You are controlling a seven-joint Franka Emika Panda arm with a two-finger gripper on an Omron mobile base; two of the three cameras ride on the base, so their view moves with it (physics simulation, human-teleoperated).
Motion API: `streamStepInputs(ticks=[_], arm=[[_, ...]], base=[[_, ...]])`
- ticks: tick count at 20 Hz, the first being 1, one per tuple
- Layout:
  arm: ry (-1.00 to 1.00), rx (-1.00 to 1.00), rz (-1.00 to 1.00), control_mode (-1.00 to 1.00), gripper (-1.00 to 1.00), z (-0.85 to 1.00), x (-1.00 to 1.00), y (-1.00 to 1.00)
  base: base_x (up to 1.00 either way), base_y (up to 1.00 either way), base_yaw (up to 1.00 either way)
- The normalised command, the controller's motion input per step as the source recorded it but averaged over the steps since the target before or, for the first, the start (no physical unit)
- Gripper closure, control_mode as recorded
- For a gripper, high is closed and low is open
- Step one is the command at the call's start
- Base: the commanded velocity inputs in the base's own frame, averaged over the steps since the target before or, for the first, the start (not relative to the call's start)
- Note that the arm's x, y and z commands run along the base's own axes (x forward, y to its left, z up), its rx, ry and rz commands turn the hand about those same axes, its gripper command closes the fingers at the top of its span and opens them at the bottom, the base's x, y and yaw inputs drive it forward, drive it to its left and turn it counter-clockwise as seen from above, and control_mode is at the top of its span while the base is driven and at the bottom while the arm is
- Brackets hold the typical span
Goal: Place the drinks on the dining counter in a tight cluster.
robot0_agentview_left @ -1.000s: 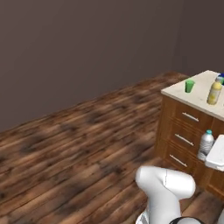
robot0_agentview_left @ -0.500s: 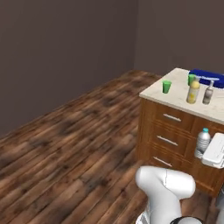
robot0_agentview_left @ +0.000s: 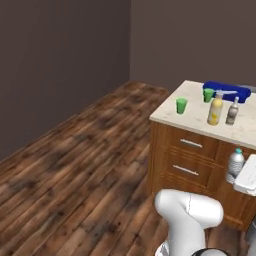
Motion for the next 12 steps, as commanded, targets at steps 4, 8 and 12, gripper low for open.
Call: streamStepInputs(ticks=[4, 8, 12], arm=[[0.0, 0.0, 0.0, 1.0, 1.0, 0.0, 0.0, 0.0], [0.0, 0.0, 0.0, 1.0, 1.0, 0.0, 0.0, 0.0], [0.0, 0.0, 0.0, 1.0, 1.0, 0.0, 0.0, 0.0]], base=[[0.8, 0.03, -0.11], [0.52, 0.01, -0.42], [0.36, 0.03, -0.6]])
